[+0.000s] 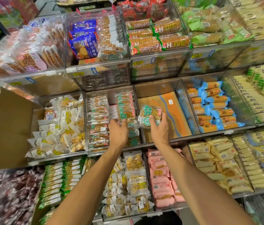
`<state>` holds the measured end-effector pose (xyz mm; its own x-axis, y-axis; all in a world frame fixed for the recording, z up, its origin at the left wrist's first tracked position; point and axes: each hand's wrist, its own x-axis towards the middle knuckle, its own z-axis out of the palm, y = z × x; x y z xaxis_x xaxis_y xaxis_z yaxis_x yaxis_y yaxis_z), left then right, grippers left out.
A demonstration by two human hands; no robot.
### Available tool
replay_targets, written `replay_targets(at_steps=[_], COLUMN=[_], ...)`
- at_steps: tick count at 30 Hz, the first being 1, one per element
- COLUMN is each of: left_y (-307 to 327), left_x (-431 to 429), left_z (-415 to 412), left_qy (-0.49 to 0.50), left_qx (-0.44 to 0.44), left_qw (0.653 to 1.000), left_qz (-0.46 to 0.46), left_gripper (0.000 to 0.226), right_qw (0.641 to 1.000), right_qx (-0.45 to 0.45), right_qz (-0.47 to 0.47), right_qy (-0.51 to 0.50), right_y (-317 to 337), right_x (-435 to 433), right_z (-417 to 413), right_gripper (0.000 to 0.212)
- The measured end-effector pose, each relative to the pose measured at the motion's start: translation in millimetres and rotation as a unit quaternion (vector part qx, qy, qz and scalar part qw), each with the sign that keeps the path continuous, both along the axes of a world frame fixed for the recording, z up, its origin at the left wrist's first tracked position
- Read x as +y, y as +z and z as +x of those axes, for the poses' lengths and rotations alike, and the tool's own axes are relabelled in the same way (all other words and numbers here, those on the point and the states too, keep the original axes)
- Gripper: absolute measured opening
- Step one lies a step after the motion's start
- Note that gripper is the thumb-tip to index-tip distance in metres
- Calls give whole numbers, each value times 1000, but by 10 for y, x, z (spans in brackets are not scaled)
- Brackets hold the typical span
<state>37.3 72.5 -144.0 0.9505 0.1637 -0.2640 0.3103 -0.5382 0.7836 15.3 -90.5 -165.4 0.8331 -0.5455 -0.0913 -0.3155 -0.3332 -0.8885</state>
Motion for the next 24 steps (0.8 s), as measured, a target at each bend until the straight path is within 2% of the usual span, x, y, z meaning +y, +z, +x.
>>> replay_targets(at_steps=[2,7,12,17,19,21,24], left_y=[27,64,-118,156,127,51,1], left_x=[-8,5,70,127,170,188,144], left_z=[-7,-46,-126,-65,-70,-105,-110], left_qy=[-19,-41,-83,-154,-174,-164,-117], left_qx=[0,-12,-50,-7,25,16,-15], left_qw=[1000,999,992,987,984,986,993], left_qz=[-3,-1,74,46,30,16,14], left_gripper=[59,46,70,61,65,69,59], right_qw=[1000,1000,1000,1000,1000,1000,1000], right_qx=[-3,0,2,-5,-13,-13,-11], right_qz=[-2,-2,-5,-7,-1,2,0], right_qy=[-4,-8,-11,-8,-8,-8,-7], right_y=[-24,-52,-57,-49,-34,-38,-42], right_x=[-2,3,-4,-1,5,4,-3], right_z=[10,23,18,14,11,7,-3], right_gripper=[66,71,68,64,62,62,62])
